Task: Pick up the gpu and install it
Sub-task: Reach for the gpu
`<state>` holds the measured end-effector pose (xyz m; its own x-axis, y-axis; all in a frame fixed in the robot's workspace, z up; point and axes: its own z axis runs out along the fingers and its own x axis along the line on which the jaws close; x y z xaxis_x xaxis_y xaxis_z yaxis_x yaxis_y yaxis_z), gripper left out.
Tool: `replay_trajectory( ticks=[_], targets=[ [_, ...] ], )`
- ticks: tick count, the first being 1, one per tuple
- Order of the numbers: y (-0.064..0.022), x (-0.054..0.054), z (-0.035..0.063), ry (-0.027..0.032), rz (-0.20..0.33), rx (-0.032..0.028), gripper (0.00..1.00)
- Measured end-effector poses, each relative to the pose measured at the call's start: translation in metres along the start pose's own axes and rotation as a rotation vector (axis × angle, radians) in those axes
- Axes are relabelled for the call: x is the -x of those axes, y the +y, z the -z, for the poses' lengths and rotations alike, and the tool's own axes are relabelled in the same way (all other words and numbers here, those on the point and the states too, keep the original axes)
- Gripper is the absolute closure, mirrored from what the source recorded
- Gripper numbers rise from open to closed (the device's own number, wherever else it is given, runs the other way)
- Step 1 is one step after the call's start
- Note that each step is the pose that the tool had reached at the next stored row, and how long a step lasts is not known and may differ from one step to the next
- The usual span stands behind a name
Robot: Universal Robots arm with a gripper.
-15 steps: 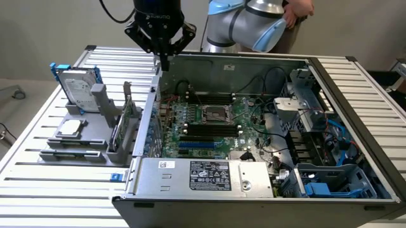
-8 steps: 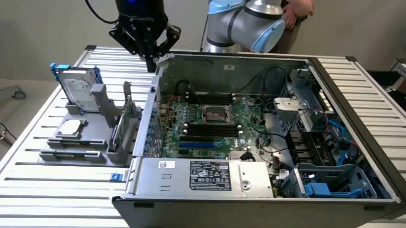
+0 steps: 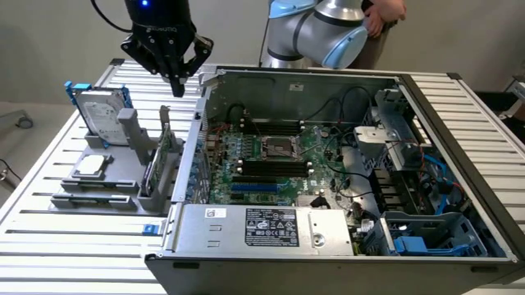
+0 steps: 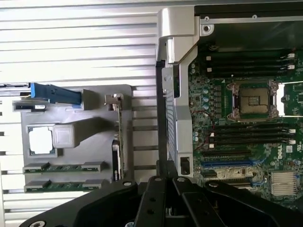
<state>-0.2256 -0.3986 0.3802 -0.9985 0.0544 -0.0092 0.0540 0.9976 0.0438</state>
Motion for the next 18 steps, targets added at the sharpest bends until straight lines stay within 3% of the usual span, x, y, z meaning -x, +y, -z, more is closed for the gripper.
replay_trajectory(
  ticks=[8,18],
  targets=[
    [-0.0017,-0.025,-0.0090,0.0044,0.011,-0.0005,0.89],
    [-0.0044,-0.042,-0.0213,0.0199,0.024,-0.0013,0.89]
  ],
)
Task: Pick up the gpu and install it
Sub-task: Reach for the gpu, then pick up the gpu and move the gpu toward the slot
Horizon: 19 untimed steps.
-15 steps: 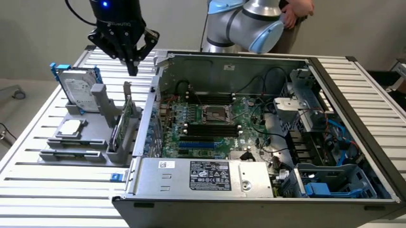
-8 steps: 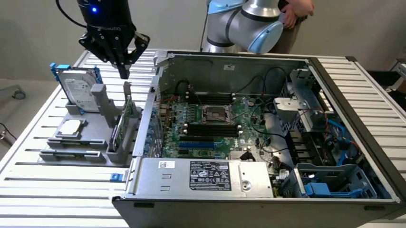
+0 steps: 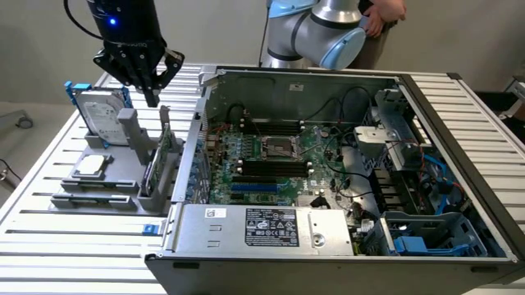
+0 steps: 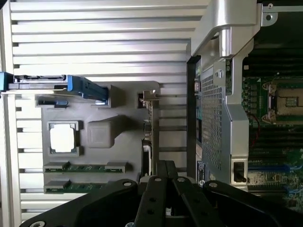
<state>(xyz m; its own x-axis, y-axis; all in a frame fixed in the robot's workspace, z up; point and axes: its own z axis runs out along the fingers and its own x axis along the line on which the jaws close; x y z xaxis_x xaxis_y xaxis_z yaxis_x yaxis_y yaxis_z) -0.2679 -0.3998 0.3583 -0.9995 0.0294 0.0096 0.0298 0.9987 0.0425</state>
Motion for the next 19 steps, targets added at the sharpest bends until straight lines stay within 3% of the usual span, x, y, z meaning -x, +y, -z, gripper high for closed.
replay_trajectory(
  ticks=[4,19],
  targets=[
    [-0.0015,-0.0044,-0.0036,0.0047,0.001,-0.0001,0.89],
    [-0.0015,-0.0044,-0.0036,0.0049,0.001,0.0053,0.89]
  ],
)
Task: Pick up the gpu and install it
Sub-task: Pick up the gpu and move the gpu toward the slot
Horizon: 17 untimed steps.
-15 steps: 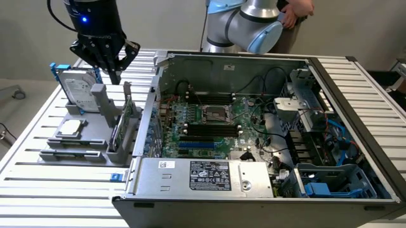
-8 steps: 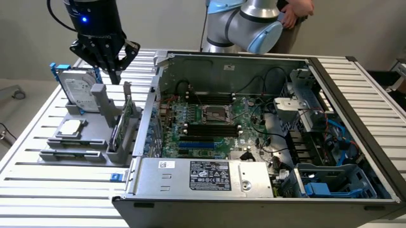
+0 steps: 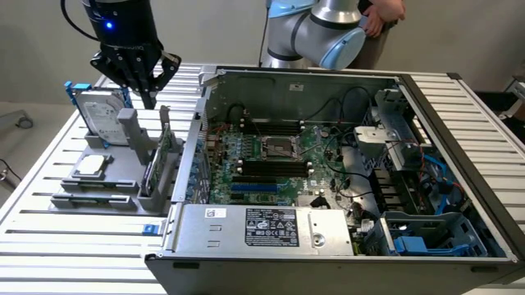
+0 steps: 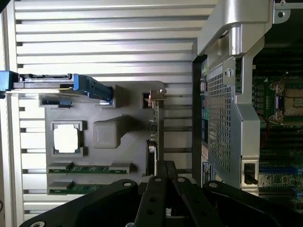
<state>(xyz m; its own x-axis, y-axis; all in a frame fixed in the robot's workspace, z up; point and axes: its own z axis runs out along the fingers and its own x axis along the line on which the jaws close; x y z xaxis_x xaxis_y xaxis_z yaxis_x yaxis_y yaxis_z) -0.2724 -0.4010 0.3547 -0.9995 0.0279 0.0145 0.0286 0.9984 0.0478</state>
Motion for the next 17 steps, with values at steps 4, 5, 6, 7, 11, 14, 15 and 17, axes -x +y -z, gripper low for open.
replay_trajectory(
  ticks=[4,5,6,7,11,14,15,17],
  targets=[
    [0.0000,0.000,0.0000,0.0001,0.000,0.0015,0.89],
    [0.0000,0.000,0.0000,0.0001,0.000,0.0018,0.88],
    [0.0000,0.000,0.0000,0.0001,0.000,0.0022,0.83],
    [0.0000,0.000,0.0000,0.0001,0.000,0.0025,0.83],
    [-0.0001,0.000,-0.0008,0.0001,0.000,0.0019,0.64],
    [-0.0038,-0.001,-0.0057,0.0009,0.000,0.0015,0.58],
    [-0.0062,-0.001,-0.0075,0.0017,0.000,0.0016,0.58],
    [-0.0120,-0.001,-0.0108,0.0049,0.000,0.0015,0.58]
  ],
)
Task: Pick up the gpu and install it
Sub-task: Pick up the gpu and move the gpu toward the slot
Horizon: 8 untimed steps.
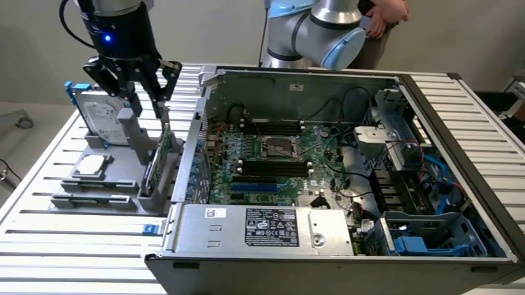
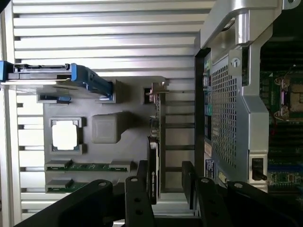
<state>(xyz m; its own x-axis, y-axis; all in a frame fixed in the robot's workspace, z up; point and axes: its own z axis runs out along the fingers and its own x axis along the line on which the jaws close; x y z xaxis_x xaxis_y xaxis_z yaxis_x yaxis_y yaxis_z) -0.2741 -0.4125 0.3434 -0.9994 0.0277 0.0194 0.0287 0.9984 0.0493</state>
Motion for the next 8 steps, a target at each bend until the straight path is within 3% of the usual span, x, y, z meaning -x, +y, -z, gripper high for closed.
replay_trajectory(
  ticks=[3,8],
  targets=[
    [-0.0093,0.000,-0.0049,0.0045,0.000,-0.0001,0.58],
    [-0.0221,0.001,-0.0135,0.0054,0.001,-0.0001,0.58]
  ],
)
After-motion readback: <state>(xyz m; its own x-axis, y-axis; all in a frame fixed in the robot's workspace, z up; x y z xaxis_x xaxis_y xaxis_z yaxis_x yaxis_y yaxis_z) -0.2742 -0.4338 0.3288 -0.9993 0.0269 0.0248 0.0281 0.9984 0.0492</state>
